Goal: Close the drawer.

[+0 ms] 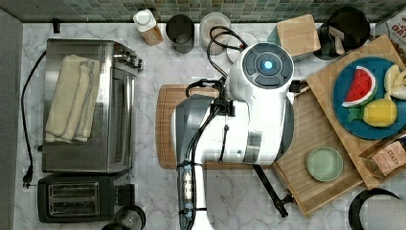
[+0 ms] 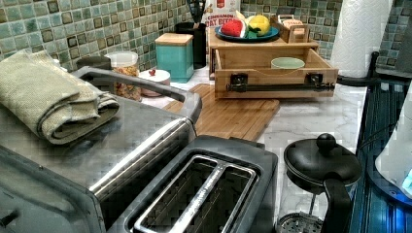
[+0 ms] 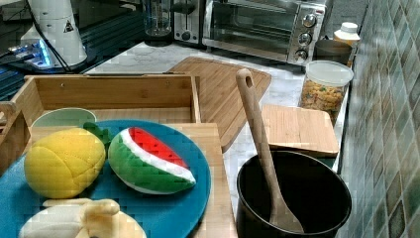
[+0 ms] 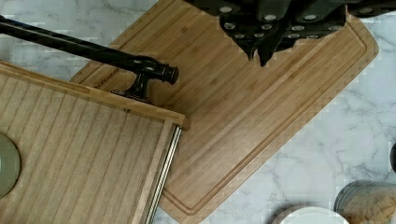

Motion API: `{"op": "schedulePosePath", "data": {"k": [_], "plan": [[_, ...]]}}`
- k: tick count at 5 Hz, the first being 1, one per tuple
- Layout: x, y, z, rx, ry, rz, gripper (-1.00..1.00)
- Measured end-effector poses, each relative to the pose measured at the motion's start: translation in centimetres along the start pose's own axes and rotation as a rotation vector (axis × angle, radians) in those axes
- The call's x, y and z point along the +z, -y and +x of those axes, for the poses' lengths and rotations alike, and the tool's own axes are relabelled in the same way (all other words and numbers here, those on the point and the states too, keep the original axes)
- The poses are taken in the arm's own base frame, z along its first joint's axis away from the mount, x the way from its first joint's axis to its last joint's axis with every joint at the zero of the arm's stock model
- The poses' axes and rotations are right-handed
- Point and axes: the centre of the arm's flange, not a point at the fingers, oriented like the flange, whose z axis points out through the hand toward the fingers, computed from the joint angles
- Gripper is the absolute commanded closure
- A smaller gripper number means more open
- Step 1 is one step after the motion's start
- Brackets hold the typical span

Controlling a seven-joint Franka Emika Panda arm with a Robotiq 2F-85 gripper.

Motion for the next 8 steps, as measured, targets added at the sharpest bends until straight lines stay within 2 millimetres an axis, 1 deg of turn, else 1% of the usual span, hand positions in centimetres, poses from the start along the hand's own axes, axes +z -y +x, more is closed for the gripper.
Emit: {"op": "schedulePosePath", "data": {"k": [2,3,4,5,6,7,8], "plan": [[1.0,0.0,0.1,0.001,0.016,-0.012,1.0],[2.3,-0.1,0.0,-0.028,0.014,-0.01,1.0],[3.5,-0.4,-0.5,-0.141,-0.019,0.017,1.0],[4.6,-1.2,-2.1,-0.28,-0.057,0.039,1.0],[5.1,-2.5,-4.8,-0.363,-0.052,0.036,1.0],[5.2,-3.1,-6.9,-0.473,-0.05,0.031,1.0],[6.2,-3.4,-8.0,-0.623,-0.034,0.016,1.0]]}}
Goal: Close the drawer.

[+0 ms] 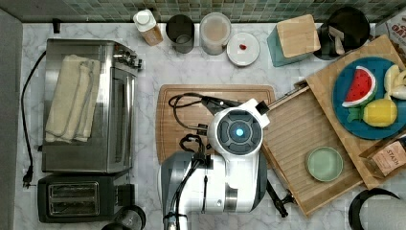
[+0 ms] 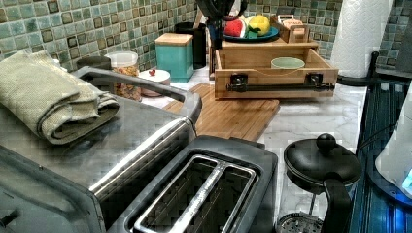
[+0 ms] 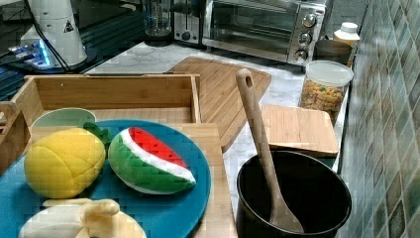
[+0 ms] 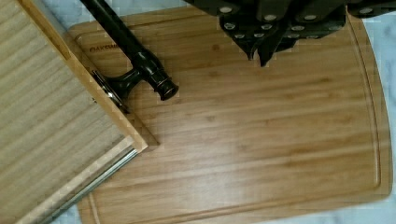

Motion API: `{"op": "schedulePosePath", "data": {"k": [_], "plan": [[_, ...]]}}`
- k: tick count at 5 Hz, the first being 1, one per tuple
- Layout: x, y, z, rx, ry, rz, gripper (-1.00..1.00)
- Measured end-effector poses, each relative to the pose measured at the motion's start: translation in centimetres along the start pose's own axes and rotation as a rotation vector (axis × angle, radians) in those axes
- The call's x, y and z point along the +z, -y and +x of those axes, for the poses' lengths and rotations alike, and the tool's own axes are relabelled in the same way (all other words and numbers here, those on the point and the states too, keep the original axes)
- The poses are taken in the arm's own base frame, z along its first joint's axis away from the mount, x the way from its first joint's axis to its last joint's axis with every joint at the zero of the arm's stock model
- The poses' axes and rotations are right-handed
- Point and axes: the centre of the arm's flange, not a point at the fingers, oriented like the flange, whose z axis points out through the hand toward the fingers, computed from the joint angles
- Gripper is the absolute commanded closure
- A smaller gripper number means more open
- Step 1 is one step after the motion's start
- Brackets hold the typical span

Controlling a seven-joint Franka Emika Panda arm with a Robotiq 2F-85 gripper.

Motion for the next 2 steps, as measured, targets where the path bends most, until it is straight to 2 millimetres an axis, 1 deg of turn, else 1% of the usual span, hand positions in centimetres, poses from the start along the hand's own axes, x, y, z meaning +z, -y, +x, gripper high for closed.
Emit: {"op": "schedulePosePath", "data": {"k": [1,2], "plan": [[2.0,-0.2,-0.8,-0.136,0.018,-0.018,1.0],[3.8,-0.3,-1.4,-0.27,-0.029,-0.03,1.0]]}}
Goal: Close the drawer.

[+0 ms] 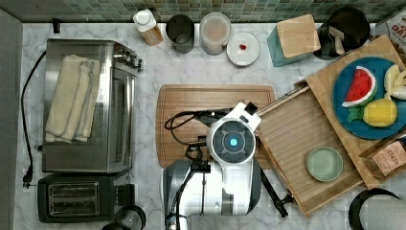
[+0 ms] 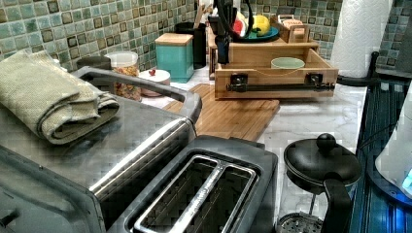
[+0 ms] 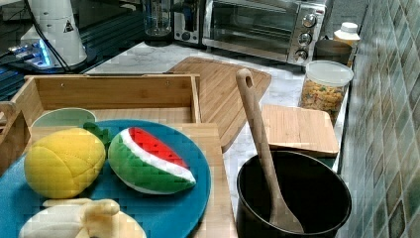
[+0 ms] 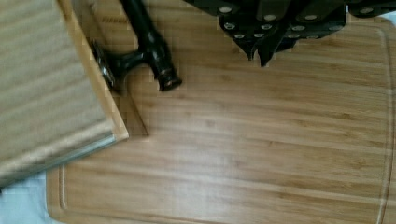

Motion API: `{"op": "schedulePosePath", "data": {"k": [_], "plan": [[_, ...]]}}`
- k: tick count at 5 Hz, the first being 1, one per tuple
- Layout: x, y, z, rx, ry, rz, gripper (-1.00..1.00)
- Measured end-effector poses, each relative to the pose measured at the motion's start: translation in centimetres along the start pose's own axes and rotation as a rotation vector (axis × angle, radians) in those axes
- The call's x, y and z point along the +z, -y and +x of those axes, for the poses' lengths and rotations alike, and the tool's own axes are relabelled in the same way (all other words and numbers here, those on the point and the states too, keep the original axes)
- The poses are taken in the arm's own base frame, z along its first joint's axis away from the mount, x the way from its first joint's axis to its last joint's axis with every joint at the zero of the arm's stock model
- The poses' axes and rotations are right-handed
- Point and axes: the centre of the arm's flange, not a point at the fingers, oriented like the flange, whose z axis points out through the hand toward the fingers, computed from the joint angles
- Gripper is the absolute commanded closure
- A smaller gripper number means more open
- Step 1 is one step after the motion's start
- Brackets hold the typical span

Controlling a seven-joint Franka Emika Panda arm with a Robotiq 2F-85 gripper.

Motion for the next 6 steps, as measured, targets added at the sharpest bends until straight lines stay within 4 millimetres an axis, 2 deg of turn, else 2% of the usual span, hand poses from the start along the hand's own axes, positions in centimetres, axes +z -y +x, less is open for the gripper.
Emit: {"op": "schedulePosePath", "data": {"k": [2,4,5,6], "plan": [[4.4,0.6,-2.7,-0.191,0.058,-0.06,1.0],[8.6,0.5,-5.6,-0.351,0.064,-0.048,1.0],[10.6,-0.1,-7.0,-0.402,0.083,-0.035,1.0],[12.2,-1.6,-9.0,-0.419,0.11,-0.052,1.0]]}}
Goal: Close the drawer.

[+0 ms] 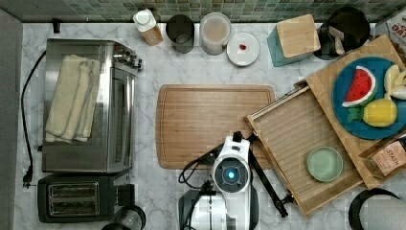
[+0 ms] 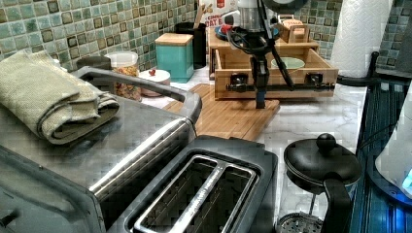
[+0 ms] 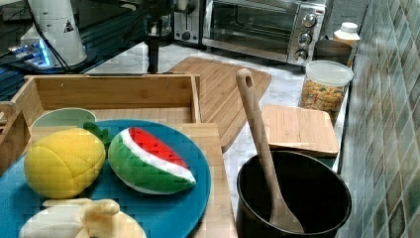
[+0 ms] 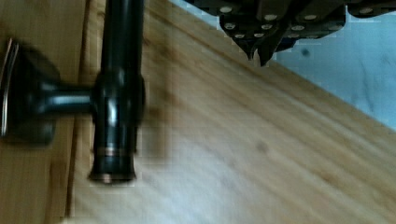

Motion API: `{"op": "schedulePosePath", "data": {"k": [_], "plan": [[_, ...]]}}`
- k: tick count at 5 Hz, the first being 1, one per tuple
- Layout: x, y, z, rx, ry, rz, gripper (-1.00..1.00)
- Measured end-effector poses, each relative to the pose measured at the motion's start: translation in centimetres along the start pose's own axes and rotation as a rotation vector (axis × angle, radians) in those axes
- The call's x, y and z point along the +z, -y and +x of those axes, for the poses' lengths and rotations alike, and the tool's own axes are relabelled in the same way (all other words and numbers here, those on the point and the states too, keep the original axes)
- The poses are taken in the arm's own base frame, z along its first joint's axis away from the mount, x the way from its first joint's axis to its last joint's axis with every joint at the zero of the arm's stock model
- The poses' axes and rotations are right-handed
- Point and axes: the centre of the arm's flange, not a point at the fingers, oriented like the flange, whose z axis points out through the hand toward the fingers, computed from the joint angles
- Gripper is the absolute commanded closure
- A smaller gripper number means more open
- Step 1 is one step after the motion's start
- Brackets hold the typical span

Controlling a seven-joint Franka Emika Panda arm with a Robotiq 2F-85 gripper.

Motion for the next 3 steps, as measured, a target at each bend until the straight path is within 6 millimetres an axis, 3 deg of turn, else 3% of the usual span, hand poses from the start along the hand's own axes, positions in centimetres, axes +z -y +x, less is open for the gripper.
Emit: {"op": "schedulePosePath", "data": {"k": [2,3], "plan": [[1.6,-2.7,-4.6,0.091,0.022,0.035,1.0],[0.6,-4.1,-5.8,0.141,-0.007,0.027,1.0]]}}
